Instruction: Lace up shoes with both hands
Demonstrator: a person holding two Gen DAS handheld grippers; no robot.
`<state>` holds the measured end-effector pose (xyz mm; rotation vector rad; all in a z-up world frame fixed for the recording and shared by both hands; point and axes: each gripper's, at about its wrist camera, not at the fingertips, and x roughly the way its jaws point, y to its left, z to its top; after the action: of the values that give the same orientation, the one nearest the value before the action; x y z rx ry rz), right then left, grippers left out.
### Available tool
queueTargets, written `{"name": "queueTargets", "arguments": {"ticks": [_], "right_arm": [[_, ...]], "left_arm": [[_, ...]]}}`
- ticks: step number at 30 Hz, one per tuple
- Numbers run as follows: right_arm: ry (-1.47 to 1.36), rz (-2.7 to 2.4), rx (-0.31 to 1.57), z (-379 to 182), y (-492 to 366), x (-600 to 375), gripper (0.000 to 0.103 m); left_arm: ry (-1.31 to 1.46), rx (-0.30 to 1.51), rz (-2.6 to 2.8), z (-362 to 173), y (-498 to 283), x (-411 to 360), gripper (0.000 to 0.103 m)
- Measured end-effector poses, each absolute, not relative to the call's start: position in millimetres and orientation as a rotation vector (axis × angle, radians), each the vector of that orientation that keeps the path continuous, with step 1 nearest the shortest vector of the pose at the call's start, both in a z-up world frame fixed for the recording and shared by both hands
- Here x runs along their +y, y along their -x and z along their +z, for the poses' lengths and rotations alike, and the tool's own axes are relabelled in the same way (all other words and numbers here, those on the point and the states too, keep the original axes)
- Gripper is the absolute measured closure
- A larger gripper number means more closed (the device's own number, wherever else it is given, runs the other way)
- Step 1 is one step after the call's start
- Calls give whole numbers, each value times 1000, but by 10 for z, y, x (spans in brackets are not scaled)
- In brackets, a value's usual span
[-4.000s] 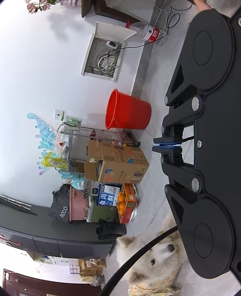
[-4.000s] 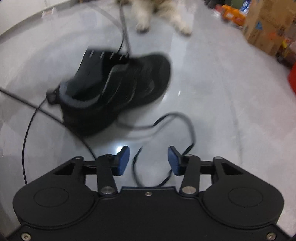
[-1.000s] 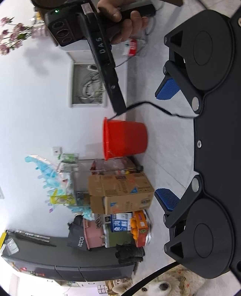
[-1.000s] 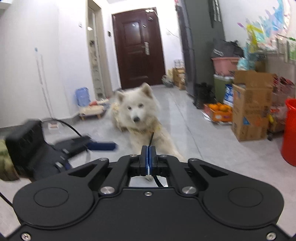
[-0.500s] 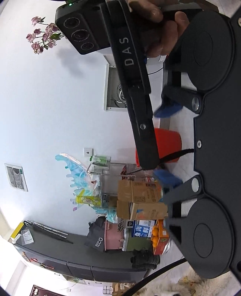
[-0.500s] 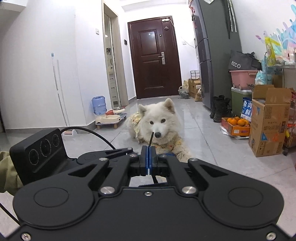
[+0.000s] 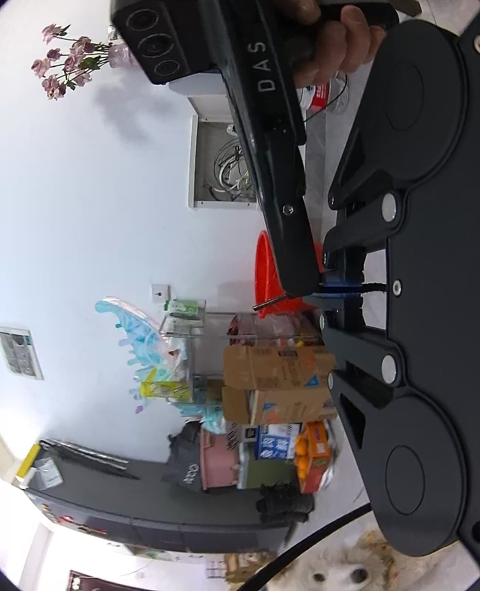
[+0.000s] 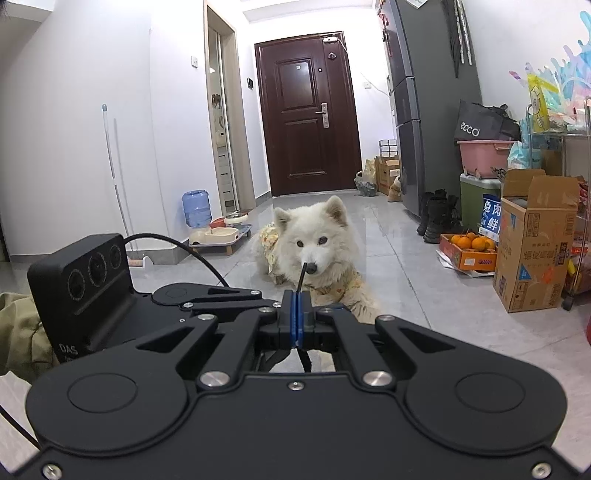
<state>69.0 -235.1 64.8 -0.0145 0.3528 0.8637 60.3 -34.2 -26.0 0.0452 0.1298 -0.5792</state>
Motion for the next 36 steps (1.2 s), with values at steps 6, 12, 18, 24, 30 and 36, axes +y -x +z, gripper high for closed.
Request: {"name": "queueTargets", "arguments": {"ticks": [6,12,18,24,30,36], "right_arm": [[57,865,353,588,-637,-2363,76],[95,860,348,522,-575,-2400,40],[165,824,377,351,-497,-2426,16],[350,743,515,-198,-406,-2276,16],[613,616,572,-996,-241,-1880,17],[768,498,585,-1704,-128,-1548,18]], "left_arm": [[-89,154,-583,-328,-629,-354,100],[-118,183,-560,-412,-690,-300,100],[-173,253,-529,-558,-798,-168,100],[-188,322,-481,-744,-864,-20,100],[-228,368,-487,-807,-904,6,100],[-287,445,-509,-1080,-901,-56,100]]}}
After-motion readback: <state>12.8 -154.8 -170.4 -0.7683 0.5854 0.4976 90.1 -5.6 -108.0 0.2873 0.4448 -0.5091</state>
